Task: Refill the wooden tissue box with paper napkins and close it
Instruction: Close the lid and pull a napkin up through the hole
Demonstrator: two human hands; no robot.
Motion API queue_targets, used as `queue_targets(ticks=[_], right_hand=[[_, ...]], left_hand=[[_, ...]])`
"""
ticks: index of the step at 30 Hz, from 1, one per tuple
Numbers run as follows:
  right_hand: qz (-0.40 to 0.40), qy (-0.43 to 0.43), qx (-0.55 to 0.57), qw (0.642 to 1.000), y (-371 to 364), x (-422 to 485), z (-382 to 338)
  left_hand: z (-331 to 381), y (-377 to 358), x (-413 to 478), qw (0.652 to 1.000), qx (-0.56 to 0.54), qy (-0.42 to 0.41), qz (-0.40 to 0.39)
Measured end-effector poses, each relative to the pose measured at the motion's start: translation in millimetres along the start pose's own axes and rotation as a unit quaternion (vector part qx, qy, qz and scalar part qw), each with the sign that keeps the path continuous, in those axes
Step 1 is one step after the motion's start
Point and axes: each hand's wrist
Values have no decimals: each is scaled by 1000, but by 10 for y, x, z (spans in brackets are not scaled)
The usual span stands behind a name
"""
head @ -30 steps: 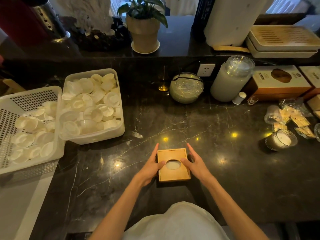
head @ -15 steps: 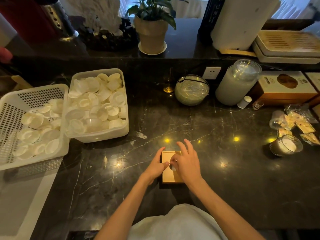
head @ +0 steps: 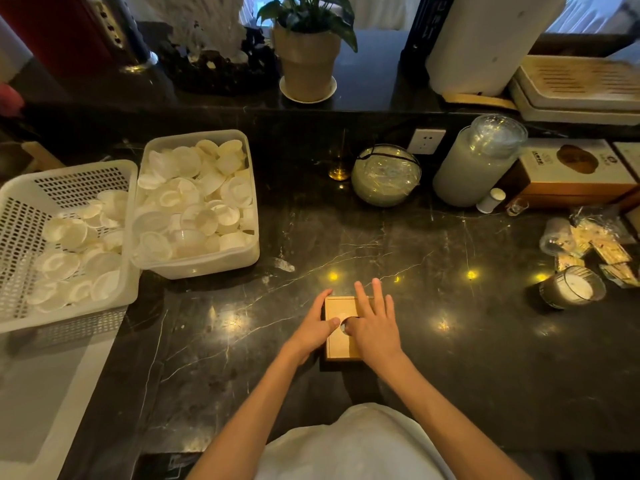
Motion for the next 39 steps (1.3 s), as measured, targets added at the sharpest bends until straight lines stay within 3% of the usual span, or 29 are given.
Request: queue_targets(ticks=[4,13,27,33,36,39], right_hand=[[-22,4,-43,999,41,60,-26],[4,22,13,1000,7,-68,26],[129,-1,77,989,-175,-77,134],[119,7,137,983,-244,-69,237],[98,13,243,965,-249,-109,389],[80,29,321,943,-264,-190,501]], left_hand=[[1,13,-5,1000,2,-4,-2],[-17,5,11,1000,16,-6,5],[-63,34,41,1000,0,-7,-6],[-45,37,21,1000,6,-13,-12],[-52,24,6,998,45,-53,-9],[-72,-3,-7,974,184,-132,25]])
Point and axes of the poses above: each hand's wrist, its own x-axis towards the middle knuckle, its own y-axis out of the back of the hand, z = x × y, and after that the axes turned 6 degrees about -x, right-handed
